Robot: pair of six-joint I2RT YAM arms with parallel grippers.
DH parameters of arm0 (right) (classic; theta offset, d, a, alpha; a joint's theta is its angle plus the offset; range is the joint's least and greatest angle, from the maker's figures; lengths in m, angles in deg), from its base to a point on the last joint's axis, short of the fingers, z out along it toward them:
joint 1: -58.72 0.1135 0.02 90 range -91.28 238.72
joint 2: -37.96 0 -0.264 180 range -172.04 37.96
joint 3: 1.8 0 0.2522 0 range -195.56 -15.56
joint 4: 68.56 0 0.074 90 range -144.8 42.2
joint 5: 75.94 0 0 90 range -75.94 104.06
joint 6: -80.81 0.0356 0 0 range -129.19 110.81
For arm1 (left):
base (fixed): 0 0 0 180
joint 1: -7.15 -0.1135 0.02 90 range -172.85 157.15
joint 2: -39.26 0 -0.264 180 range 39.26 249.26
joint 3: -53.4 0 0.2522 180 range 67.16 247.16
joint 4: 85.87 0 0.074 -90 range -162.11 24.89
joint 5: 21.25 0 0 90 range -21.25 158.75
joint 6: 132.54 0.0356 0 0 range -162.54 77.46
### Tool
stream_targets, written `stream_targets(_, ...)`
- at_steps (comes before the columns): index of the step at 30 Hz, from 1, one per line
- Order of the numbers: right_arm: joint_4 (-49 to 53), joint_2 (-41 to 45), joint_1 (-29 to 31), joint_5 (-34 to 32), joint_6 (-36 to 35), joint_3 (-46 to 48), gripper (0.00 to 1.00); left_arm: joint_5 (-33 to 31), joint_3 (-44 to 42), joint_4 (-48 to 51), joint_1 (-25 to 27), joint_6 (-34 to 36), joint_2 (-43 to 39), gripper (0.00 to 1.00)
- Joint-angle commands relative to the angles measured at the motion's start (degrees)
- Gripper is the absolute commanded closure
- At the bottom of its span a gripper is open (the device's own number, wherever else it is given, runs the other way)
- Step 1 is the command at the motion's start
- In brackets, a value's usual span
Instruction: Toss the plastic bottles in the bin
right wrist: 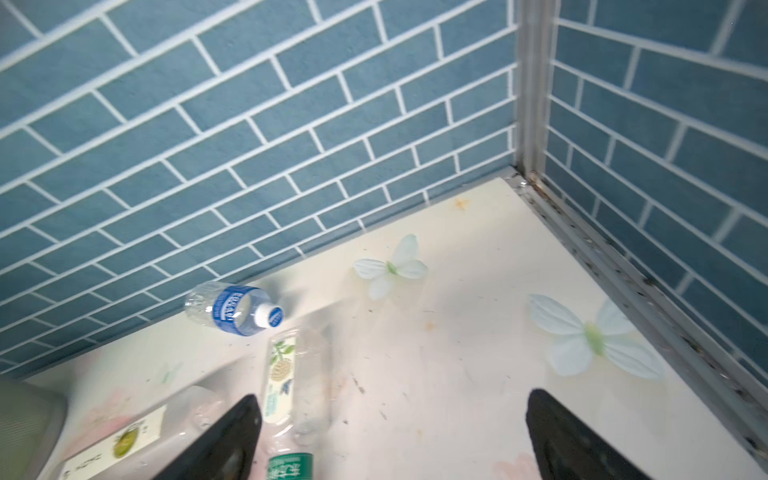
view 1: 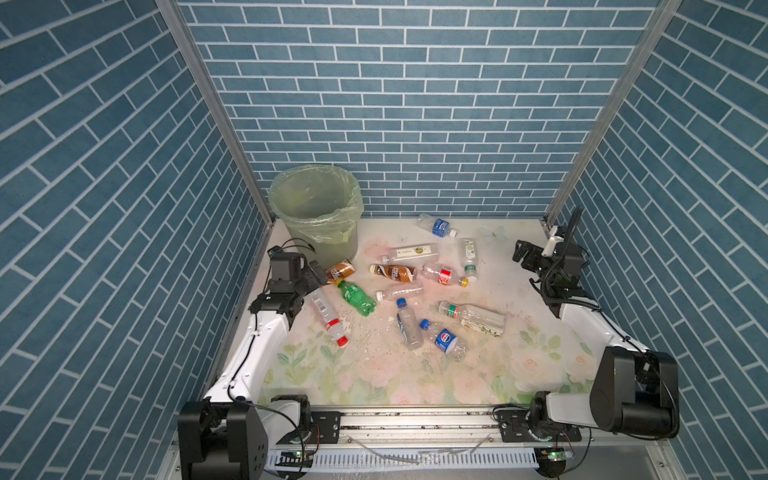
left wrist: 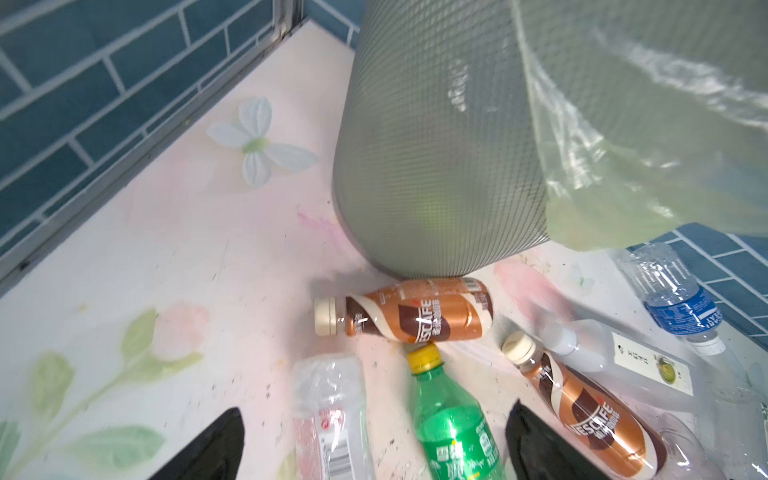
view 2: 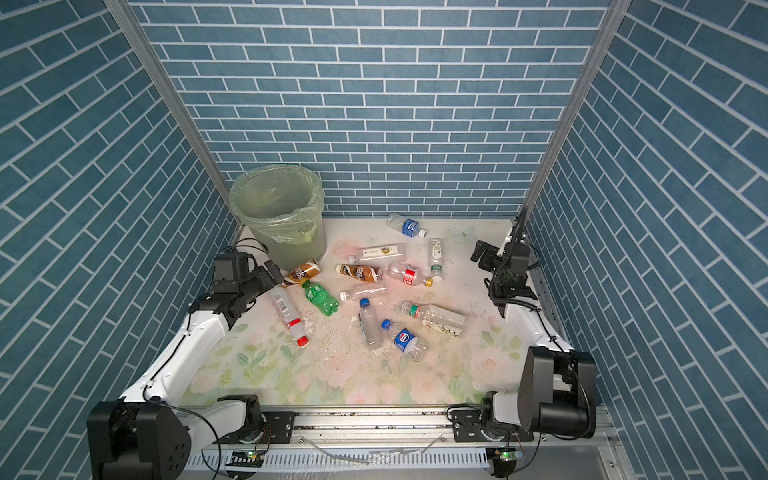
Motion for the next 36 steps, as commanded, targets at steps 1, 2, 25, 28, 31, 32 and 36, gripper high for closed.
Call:
stream_targets(1, 10.2, -1.7, 5.7, -3.2, -0.9, -5.3, 0.01, -4.3, 0.6, 21.9, 3.6, -8.4, -1.1, 0.01)
stream_targets(2, 11.2, -2.3, 7.4, -4.1, -1.0, -6.0, 0.01, -4.6, -0.7, 22.0, 4.8, -9.9, -2.2, 0.01)
stream_targets(25, 21.8, -9.6, 31.2, -9.3, -5.9, -16.2, 0.01, 2.4, -6.0, 7.8, 4.6, -7.9, 11.0, 0.01)
stream_targets(28, 22.5, -10.6, 31.7, -9.2, -7.6, -18.3, 0.01, 1.4, -6.3, 4.2, 3.9, -8.4, 13.3, 0.02)
stream_targets(31, 23.1, -11.4, 31.9, -8.9, -8.8, -19.9, 0.01, 1.4, -5.6, 1.5, 3.4, -8.8, 16.2, 0.07)
stream_targets(32, 23.2, -11.6, 31.9, -8.7, -9.0, -20.1, 0.01, 1.4, -5.2, 1.1, 3.4, -8.6, 17.0, 0.10)
stream_targets(36, 23.7, -11.3, 31.9, -8.6, -9.9, -20.7, 0.01, 1.4, -4.0, 0.1, 3.4, -8.0, 19.7, 0.23)
